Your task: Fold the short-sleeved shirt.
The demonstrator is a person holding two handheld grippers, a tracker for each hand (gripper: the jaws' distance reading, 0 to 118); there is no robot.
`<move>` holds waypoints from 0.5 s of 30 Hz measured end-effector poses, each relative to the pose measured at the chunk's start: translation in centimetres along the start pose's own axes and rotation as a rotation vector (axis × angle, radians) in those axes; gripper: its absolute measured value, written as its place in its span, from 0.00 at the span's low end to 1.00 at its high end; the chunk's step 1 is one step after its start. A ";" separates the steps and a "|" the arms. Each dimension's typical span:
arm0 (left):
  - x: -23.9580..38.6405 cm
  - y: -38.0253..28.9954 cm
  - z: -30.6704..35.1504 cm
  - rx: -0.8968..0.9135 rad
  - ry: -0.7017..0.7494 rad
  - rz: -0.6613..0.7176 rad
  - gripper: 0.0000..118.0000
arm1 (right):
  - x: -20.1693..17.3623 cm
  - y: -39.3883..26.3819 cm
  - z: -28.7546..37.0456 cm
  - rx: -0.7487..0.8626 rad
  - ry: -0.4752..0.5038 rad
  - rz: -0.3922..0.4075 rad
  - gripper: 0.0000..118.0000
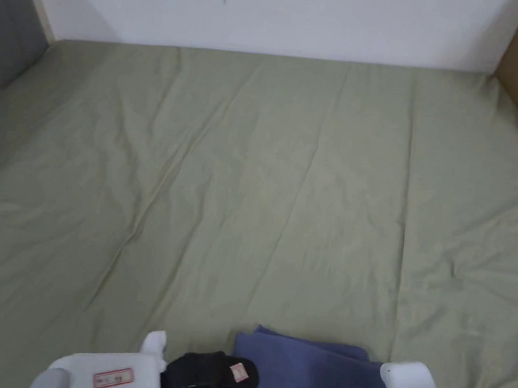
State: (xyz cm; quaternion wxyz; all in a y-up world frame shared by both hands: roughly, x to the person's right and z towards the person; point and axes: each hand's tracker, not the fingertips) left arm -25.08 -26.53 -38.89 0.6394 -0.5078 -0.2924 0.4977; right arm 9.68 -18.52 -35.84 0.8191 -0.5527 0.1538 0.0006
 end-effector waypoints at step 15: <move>3.2 2.3 3.9 0.004 0.261 -0.280 0.24 | -2.3 1.5 2.7 0.028 -0.023 0.021 0.05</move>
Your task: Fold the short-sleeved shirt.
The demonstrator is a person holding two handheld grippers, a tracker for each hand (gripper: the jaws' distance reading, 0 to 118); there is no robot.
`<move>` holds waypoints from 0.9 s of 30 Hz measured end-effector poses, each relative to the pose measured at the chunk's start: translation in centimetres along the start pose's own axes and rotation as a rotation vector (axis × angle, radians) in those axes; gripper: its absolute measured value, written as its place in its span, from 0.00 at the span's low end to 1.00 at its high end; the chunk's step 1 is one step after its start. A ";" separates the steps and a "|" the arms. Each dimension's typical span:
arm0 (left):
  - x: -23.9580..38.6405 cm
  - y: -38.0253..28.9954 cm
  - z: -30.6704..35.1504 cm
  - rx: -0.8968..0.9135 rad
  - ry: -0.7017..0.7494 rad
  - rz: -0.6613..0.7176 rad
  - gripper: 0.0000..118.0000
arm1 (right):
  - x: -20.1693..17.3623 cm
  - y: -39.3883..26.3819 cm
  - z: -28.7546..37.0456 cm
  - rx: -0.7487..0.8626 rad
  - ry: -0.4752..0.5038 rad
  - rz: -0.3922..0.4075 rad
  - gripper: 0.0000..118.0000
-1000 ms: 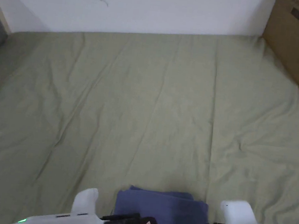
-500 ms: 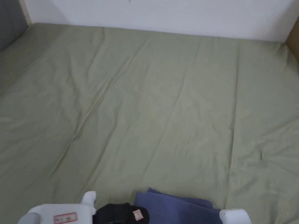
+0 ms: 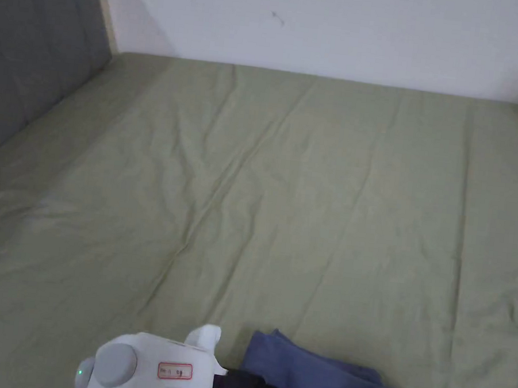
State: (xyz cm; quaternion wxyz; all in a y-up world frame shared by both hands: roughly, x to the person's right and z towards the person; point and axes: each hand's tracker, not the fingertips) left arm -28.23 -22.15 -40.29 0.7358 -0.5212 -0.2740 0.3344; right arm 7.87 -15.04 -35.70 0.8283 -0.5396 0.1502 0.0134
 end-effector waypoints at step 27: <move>-9.6 11.8 25.1 0.237 1.305 -0.136 0.87 | 1.2 0.1 -1.2 -0.055 0.012 -0.134 0.05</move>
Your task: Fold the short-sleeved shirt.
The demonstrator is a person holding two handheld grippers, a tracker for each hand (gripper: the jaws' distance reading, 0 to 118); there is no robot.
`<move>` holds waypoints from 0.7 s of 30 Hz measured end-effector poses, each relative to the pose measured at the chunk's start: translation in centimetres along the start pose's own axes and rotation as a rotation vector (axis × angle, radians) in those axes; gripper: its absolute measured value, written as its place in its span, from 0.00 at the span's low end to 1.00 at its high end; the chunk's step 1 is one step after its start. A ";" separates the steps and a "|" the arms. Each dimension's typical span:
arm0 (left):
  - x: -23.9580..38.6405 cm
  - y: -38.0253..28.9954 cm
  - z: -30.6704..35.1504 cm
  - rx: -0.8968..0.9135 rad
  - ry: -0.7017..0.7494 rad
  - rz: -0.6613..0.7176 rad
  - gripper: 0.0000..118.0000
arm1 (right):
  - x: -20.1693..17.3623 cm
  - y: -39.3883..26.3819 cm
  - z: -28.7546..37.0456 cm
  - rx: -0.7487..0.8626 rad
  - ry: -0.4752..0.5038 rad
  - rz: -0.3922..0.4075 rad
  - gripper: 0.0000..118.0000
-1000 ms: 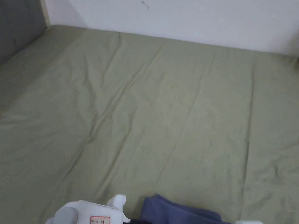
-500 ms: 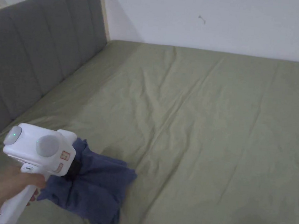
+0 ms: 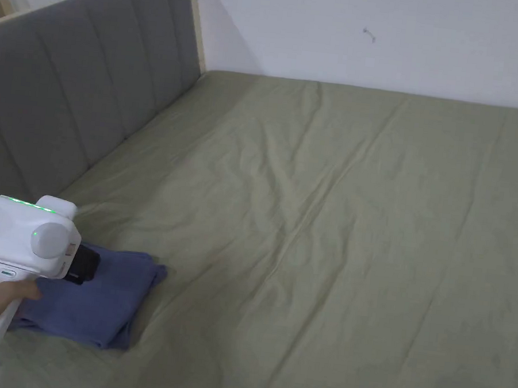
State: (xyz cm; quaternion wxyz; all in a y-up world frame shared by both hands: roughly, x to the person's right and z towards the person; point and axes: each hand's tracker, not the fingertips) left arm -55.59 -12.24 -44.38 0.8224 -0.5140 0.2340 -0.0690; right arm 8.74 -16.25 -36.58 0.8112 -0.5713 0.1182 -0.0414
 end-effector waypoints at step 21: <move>20.5 -10.8 29.9 0.583 -0.463 0.155 0.00 | -1.8 -1.1 9.7 0.398 0.011 0.083 0.05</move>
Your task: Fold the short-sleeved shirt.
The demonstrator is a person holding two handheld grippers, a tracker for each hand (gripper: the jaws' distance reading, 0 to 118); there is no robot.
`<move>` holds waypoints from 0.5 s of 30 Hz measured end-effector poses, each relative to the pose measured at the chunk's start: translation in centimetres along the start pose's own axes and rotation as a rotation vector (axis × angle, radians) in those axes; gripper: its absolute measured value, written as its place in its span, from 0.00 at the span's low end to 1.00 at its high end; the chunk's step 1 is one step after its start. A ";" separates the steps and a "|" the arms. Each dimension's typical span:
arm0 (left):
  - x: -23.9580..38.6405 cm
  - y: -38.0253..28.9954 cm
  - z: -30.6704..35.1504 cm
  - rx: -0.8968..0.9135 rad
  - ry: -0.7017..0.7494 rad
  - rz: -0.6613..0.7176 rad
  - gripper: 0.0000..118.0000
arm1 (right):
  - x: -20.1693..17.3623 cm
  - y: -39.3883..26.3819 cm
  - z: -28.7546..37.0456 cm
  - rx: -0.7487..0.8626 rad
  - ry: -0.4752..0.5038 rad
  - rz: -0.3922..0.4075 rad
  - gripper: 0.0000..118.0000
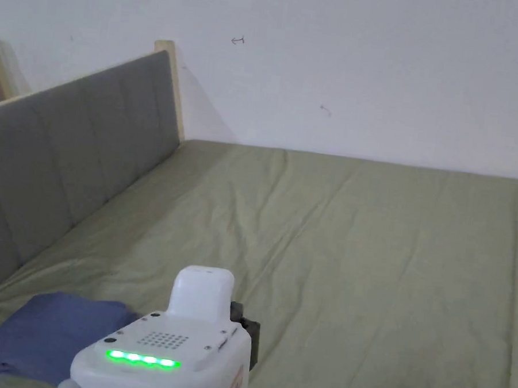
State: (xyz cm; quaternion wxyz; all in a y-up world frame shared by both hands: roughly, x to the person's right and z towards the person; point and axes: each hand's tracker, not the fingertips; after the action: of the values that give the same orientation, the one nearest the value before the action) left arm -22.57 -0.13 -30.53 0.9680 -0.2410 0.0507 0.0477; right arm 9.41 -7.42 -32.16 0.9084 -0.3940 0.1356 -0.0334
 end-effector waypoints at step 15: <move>7.8 0.3 9.4 0.460 0.163 -0.179 0.27 | -4.0 3.0 10.2 0.542 -0.312 0.110 0.30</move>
State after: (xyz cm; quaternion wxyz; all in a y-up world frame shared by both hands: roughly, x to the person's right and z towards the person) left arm -14.13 5.05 -23.34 0.9904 -0.0209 0.1166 -0.0706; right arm 8.24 2.49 -26.82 0.9906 -0.1300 0.0018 0.0419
